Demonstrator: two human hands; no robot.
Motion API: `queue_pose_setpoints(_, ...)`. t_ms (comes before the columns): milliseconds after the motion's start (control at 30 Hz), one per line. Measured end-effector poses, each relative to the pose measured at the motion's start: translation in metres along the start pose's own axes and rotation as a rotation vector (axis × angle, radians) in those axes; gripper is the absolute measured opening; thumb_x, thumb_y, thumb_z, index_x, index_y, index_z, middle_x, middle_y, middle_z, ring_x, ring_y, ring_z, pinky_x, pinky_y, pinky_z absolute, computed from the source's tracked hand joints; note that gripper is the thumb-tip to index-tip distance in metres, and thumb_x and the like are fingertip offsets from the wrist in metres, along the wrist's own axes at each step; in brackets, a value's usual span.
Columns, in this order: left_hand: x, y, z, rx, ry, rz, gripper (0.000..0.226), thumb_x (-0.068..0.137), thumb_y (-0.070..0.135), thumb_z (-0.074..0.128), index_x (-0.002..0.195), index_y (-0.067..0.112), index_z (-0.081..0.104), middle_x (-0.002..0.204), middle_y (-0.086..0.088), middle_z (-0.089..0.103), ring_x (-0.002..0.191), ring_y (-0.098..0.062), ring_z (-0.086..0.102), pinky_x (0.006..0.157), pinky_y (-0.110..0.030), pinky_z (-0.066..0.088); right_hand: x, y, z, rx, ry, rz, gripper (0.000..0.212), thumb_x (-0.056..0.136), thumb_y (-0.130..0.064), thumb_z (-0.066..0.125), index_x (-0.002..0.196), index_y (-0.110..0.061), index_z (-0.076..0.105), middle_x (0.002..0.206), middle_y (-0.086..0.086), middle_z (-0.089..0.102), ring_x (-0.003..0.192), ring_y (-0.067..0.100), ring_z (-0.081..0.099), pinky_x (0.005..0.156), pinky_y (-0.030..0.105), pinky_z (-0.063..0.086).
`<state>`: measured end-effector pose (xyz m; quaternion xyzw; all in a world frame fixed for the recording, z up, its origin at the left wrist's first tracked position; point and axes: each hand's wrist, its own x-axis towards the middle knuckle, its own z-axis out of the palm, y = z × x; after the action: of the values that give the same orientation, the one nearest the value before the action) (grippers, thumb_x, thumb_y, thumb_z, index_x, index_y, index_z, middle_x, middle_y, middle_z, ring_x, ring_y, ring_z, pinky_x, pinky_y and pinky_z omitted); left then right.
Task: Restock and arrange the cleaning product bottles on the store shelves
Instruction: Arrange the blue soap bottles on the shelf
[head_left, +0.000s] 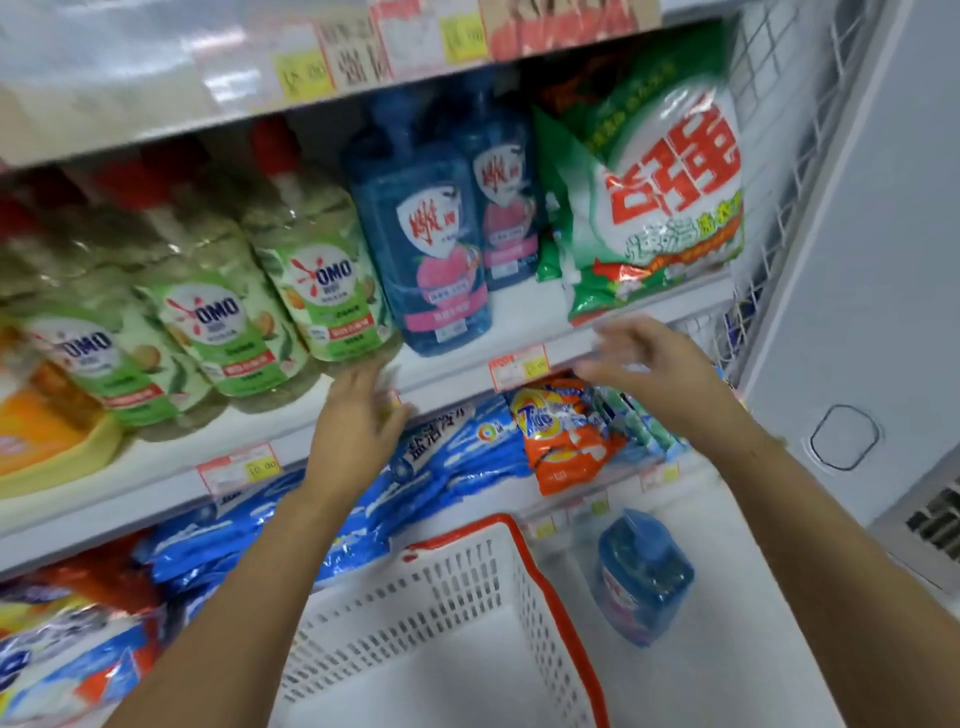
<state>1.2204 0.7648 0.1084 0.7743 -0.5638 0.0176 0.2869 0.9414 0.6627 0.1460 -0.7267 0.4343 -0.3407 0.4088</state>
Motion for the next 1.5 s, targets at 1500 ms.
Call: queue_pose_setpoints(1500, -0.056, 0.103, -0.063, -1.361, -0.076, -0.269, 0.077, 0.053, 0.012, 0.090, 0.121, 0.020, 0.055, 0.100, 0.001, 0.075, 0.089, -0.021, 0.072, 0.067, -0.035, 0.059, -0.045, -0.064, 0.012, 0.471, -0.491, 0.042, 0.045, 0.074, -0.030, 0.073, 0.116, -0.019, 0.065, 0.116, 0.004, 0.069, 0.109, 0.023, 0.065, 0.094, 0.035, 0.052)
